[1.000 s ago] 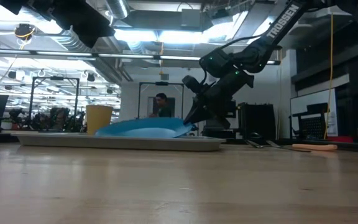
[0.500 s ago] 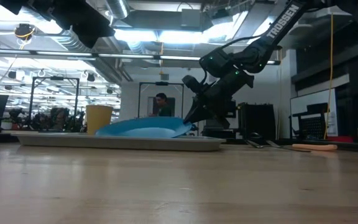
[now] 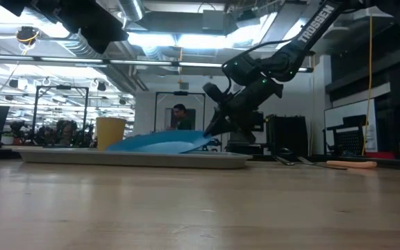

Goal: Pick and place plate/cup/fork/spoon on tray
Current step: Put the blue plate on the gray tray

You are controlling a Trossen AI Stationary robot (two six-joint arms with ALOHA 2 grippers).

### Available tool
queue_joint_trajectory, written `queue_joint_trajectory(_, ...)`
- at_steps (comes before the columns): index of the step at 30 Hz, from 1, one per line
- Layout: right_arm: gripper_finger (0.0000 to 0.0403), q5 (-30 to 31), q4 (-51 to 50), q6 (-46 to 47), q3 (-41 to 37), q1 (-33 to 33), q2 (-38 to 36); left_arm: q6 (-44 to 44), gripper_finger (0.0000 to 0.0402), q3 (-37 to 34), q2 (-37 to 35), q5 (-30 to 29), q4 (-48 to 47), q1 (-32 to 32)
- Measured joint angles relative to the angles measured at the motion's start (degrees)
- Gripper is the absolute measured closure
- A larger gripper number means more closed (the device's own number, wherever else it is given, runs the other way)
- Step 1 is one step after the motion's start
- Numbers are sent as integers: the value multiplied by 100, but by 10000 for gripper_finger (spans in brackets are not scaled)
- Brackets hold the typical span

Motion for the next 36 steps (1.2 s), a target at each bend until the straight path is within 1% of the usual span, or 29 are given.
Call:
queue_joint_trajectory(5,388,46,44,110,0,67,0,0,280,0,1,0,0,-1)
queue_joint_trajectory(13,388,291,117,264,0,180,0,0,280,0,0,0,0,-1)
queue_joint_trajectory(36,388,293,101,259,0,181,0,0,280,0,0,-2,0,-1)
